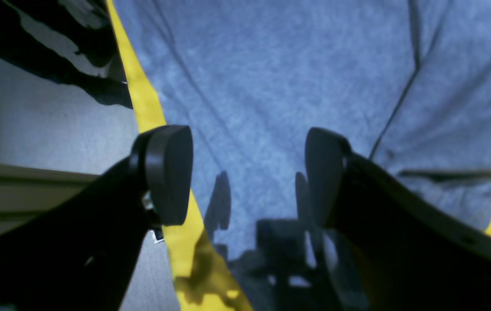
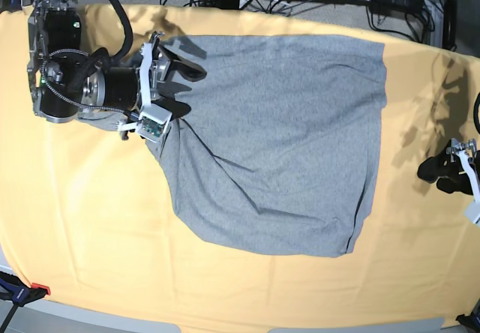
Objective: Layout the t-shirt on the table in an organized manner, then fold the t-shirt properly
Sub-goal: 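Pull the grasped corner outward with the right gripper to smooth it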
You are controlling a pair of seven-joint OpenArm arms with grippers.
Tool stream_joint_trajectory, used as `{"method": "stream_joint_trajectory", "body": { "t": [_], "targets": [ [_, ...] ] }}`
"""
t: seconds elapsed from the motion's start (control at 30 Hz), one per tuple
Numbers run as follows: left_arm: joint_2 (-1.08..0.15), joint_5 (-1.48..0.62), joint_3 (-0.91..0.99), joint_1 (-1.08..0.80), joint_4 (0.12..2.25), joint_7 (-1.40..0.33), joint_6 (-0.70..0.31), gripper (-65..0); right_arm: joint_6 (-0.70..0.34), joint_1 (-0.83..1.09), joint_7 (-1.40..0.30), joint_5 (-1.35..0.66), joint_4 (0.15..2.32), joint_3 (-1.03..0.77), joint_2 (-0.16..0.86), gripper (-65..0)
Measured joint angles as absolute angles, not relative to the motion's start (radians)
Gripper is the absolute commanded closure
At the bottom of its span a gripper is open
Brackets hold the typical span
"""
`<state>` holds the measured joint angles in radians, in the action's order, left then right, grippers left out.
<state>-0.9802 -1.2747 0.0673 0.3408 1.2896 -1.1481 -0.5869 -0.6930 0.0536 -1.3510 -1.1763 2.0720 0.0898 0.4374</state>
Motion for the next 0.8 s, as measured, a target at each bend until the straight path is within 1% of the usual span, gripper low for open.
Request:
{"method": "stream_joint_trajectory", "body": {
  "t": [0.03,0.1,0.13,0.2,0.23,0.37,0.4,0.47,0.53,0.63,0.73,0.8],
  "targets": [
    [-0.981,-1.275,0.067,0.341,1.290,-1.148,-0.587,-44.3,-0.693,0.048,-1.345,-1.153,2.072,0.085,0.437,-35.7],
    [-0.981,-1.274,0.067,0.340,1.289,-1.148,-0.587,-44.3,-0.693,0.033,-1.338,-1.123,2.072,0.048,0.435,-26.8],
    [-0.981,-1.274,0.067,0.340,1.289,-1.148,-0.587,-44.3,-0.693,0.025,-1.321,-1.118,2.072,0.018,0.435,-20.9],
    [-0.981,-1.275,0.067,0.341,1.290,-1.148,-0.587,-44.3,-0.693,-0.001,-1.293,-1.118,2.072,-0.054,0.436,-4.4],
    [-0.981,-1.275,0.068,0.341,1.290,-1.148,-0.587,-44.3,-0.693,-0.009,-1.262,-1.107,2.072,-0.096,0.437,0.0],
    [-0.981,-1.264,0.067,0.341,1.290,-1.148,-0.587,-44.3,-0.693,0.001,-1.094,-0.931,2.047,-0.210,0.437,0.0],
    [-0.981,-1.263,0.067,0.341,1.290,-1.148,-0.587,-44.3,-0.666,0.001,-1.070,-0.876,2.013,-0.212,0.437,0.0],
    [-0.981,-1.264,0.067,0.341,1.290,-1.148,-0.587,-44.3,-0.649,0.000,-1.020,-0.799,1.914,-0.205,0.434,0.0],
    [-0.981,-1.265,0.067,0.341,1.290,-1.148,-0.587,-44.3,-0.648,0.000,-0.989,-0.787,1.798,-0.183,0.432,0.0],
    [-0.981,-1.264,0.067,0.341,1.290,-1.148,-0.587,-44.3,-0.648,-0.006,-1.014,-0.785,1.664,-0.130,0.429,0.0],
    [-0.981,-1.264,0.067,0.341,1.290,-1.148,-0.587,-44.3,-0.649,-0.005,-1.040,-0.796,1.634,-0.064,0.430,0.0],
    [-0.981,-1.264,0.067,0.341,1.290,-1.148,-0.587,-44.3,-0.689,-0.008,-1.058,-0.851,1.634,-0.006,0.432,0.0]
  ]
}}
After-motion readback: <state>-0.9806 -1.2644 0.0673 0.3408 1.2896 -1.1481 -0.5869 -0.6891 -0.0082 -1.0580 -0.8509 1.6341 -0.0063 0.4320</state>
